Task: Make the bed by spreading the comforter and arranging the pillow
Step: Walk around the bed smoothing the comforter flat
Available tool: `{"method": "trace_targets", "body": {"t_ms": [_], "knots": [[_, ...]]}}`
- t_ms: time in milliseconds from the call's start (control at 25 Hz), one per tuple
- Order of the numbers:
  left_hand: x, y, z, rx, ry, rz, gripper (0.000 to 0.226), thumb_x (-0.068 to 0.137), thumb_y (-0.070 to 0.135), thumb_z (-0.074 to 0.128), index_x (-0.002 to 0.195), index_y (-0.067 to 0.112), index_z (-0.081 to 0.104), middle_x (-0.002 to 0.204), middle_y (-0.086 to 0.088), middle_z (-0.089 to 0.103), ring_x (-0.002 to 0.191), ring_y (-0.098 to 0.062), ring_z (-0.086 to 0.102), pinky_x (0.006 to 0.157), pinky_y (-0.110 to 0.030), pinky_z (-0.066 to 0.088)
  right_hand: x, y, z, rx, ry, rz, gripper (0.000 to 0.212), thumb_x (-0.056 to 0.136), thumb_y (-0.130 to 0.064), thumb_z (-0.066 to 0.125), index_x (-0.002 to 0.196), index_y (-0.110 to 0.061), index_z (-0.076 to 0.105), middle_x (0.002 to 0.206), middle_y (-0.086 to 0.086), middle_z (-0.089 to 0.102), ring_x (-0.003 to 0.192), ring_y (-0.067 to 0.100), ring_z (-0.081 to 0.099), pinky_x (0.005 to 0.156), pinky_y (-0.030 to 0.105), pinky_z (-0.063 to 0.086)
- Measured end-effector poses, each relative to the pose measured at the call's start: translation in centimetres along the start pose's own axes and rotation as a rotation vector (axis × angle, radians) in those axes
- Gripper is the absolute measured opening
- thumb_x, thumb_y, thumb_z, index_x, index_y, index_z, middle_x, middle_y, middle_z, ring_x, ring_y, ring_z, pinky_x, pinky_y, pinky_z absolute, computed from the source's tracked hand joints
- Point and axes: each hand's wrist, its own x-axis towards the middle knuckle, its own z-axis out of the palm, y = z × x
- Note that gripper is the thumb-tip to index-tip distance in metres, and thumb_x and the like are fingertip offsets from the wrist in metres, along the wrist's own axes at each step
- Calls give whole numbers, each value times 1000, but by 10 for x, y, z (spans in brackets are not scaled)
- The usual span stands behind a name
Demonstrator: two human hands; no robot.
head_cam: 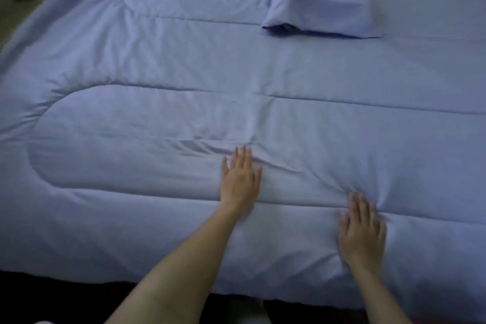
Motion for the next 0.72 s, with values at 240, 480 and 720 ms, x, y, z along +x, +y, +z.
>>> {"method": "trace_targets", "body": {"t_ms": [240, 480, 720], "knots": [[29, 101, 42, 103, -200, 316, 65, 91, 41, 24, 146, 7, 32, 155, -8, 31, 144, -25, 28, 116, -50, 14, 19, 115, -52, 86, -44, 469, 72, 83, -44, 16, 145, -14, 36, 154, 14, 30, 139, 38, 28, 104, 69, 19], [61, 63, 49, 217, -193, 211, 79, 85, 56, -1, 152, 17, 10, 161, 3, 8, 149, -15, 2, 119, -42, -3, 121, -37, -60, 347, 64, 93, 55, 96, -25, 44, 147, -10, 29, 159, 7, 20, 148, 25, 11, 115, 53, 9], [100, 12, 28, 230, -153, -194, 66, 98, 47, 17, 152, 12, 4, 162, -2, -2, 149, -19, -4, 120, -46, -5, 181, -119, -28, 99, -212, -458, 56, 99, -38, 32, 151, -23, 19, 161, -6, 8, 149, 18, 4, 116, 53, 4]]}}
